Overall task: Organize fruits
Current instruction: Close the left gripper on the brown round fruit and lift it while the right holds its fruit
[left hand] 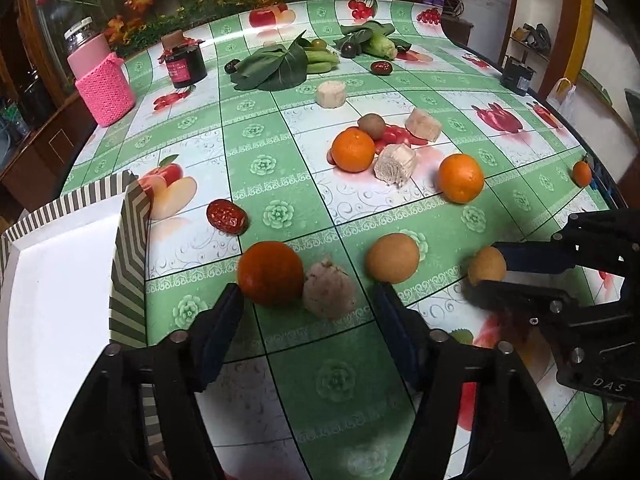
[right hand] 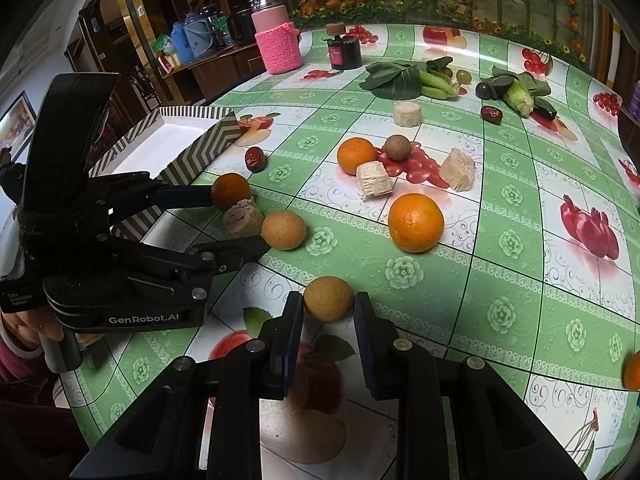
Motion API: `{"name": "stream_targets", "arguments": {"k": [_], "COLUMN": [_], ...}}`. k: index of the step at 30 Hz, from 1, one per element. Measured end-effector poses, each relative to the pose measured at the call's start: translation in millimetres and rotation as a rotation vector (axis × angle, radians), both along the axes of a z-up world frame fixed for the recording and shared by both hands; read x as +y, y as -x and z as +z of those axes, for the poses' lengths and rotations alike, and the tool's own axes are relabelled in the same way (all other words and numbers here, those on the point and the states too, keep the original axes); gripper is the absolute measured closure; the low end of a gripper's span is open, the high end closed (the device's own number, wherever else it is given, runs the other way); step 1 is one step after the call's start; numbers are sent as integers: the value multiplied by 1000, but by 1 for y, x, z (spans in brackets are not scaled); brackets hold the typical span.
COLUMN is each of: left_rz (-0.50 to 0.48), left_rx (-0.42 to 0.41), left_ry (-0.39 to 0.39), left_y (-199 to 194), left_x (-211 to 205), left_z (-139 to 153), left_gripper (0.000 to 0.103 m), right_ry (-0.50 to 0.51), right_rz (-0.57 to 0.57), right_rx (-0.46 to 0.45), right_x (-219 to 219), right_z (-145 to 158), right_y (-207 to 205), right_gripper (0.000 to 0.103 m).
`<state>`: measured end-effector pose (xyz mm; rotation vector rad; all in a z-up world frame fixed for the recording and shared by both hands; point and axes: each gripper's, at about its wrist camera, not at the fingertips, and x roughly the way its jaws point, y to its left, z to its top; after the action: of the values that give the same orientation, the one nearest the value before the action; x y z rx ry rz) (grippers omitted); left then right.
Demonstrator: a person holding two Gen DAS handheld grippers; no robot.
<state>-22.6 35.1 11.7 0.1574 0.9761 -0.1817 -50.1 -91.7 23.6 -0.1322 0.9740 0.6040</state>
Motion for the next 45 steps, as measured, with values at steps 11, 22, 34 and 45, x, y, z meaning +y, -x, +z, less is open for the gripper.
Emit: {"name": "stream_targets", "arguments": {"k": [11,22,34,45], "left_rz": [14,34,-26,-1], "left_rx": [4,11,11,26], "left_ry": [45,80,124,109], "left_y": [0,-1,6,-4], "left_x": [5,7,-14,-37], "left_z": [2,4,13,5], "left_gripper": [86,67,42,42], "right_ry": [0,-2,-14,-35], "right_rz": [-6,-20,-55,-100], "right_rx": [-5,-3,-1,-3], "right_x": [7,4,-13,-40], "right_z": [2,3,5,7], "right_y": [-1,-3,-7,-10], "right_gripper": [77,76,76,76]}}
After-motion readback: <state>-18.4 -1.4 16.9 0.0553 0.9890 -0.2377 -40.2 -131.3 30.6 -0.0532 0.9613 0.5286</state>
